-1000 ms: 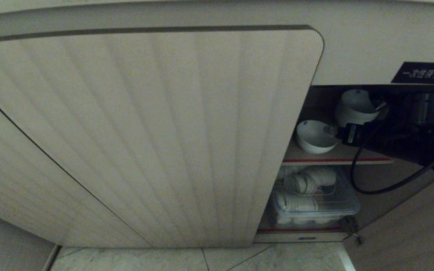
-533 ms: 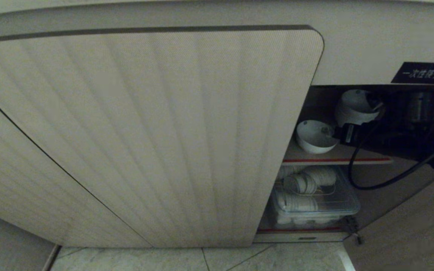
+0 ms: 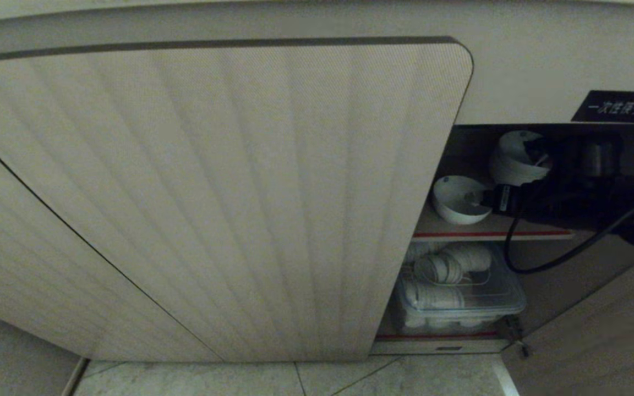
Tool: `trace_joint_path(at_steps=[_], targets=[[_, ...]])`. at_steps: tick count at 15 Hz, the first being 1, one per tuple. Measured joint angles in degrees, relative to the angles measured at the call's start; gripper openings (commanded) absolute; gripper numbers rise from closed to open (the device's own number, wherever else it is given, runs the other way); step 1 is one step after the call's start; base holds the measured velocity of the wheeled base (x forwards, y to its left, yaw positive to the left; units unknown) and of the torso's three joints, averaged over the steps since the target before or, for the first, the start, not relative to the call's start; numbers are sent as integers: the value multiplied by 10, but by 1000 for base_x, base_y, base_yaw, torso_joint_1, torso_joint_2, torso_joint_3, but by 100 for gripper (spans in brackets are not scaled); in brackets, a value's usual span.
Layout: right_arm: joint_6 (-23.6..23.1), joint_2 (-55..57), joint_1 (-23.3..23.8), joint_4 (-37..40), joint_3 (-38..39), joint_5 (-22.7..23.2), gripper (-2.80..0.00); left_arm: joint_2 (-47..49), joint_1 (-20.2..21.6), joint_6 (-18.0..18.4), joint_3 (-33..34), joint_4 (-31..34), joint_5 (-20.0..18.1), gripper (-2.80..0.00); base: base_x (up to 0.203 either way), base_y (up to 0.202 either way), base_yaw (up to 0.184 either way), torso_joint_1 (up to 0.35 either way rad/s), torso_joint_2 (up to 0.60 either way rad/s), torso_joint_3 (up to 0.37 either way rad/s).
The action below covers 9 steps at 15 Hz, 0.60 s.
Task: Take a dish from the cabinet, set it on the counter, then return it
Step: Take the bowl from the cabinet
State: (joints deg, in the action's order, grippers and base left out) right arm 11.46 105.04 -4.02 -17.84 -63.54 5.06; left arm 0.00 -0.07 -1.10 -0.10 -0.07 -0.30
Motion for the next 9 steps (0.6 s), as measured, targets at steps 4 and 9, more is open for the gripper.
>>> trace_joint_path(at_steps=[4,9], targets=[[-2,16,-1,16,-24,-1,0,0,0,0,0,0,0,-280,0,0,0,0,0,0],[-1,33,-2,49,-67,-2,0,0,0,0,0,0,0,-280,0,0,0,0,0,0]])
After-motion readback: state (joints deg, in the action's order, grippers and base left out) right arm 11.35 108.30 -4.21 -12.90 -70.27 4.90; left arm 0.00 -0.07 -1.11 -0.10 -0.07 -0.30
